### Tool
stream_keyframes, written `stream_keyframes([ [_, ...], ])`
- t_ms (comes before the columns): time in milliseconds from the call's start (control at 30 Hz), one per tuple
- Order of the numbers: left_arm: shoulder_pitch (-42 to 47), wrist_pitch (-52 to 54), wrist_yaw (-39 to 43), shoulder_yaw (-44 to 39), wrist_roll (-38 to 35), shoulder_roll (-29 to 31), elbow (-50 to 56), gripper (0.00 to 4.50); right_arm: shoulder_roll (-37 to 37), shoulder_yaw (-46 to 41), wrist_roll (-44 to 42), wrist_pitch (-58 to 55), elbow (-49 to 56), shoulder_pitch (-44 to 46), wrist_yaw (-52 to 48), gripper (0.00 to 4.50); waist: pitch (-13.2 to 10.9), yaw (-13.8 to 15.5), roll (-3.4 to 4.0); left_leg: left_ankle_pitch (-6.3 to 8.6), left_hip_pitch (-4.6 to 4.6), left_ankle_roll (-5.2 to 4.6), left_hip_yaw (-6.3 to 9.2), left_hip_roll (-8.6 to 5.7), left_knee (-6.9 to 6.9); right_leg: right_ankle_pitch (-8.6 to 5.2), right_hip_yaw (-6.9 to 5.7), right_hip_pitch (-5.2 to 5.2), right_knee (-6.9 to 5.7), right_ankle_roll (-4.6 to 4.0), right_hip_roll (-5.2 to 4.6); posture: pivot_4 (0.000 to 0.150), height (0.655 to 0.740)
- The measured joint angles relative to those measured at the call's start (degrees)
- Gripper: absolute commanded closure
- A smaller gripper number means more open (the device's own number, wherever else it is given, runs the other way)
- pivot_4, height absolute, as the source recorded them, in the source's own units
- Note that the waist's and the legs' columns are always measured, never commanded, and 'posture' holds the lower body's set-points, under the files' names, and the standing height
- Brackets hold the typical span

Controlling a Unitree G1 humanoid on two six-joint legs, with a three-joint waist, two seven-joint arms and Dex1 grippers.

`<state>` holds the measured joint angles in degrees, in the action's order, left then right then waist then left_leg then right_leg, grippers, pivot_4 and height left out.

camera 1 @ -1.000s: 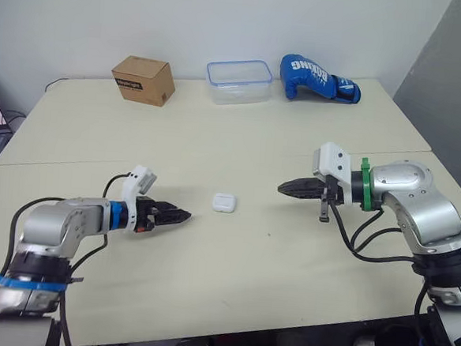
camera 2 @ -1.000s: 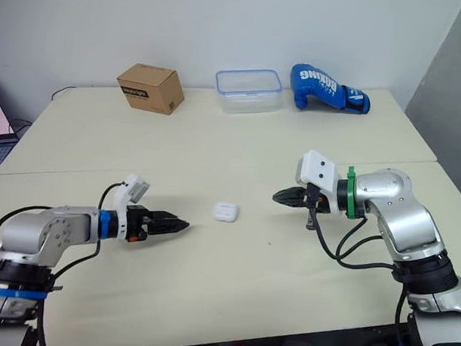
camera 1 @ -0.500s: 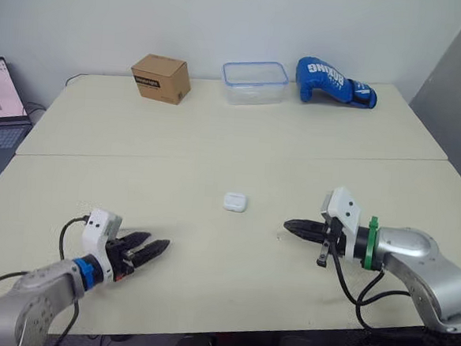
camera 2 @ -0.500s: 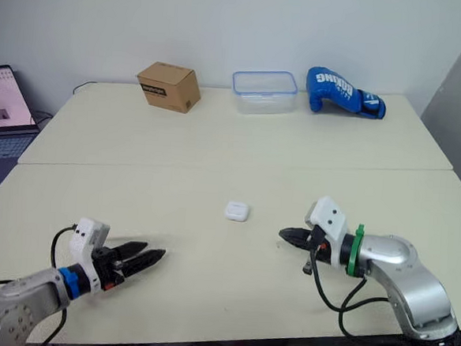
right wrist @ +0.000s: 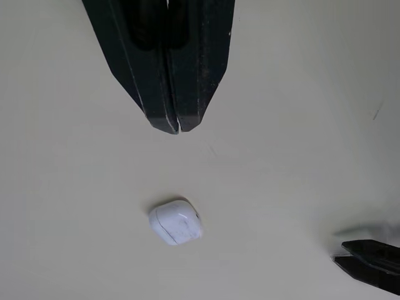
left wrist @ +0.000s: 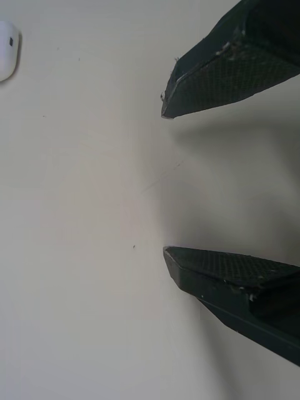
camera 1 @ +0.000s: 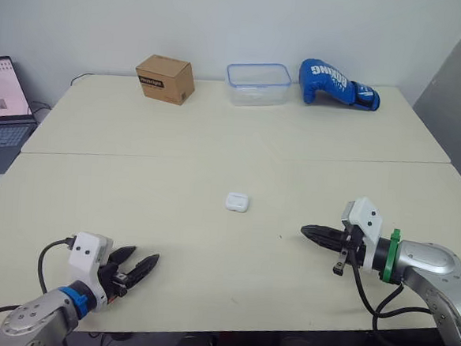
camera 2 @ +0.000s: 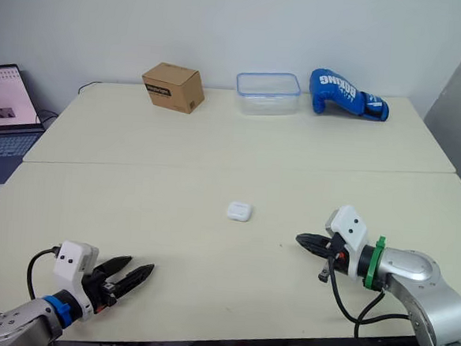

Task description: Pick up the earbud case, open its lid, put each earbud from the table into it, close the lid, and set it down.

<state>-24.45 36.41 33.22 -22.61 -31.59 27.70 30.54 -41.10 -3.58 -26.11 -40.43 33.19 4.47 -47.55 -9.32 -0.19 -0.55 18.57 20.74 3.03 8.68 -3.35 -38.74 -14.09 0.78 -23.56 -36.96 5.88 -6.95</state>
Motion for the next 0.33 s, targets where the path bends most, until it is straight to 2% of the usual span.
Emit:
stream_keyframes([
  [333, -0.9, -1.0, 0.1, 0.0, -1.0, -0.3, 0.6, 1.09, -1.0, -0.4, 0.0, 3.1, -0.3, -1.7, -0.3, 4.50, 0.0, 0.0, -0.01, 0.01, -0.02, -0.02, 0.02, 0.01, 0.00, 0.00, -0.03, 0.04, 0.02, 0.00, 0.01, 0.150, 0.7307],
])
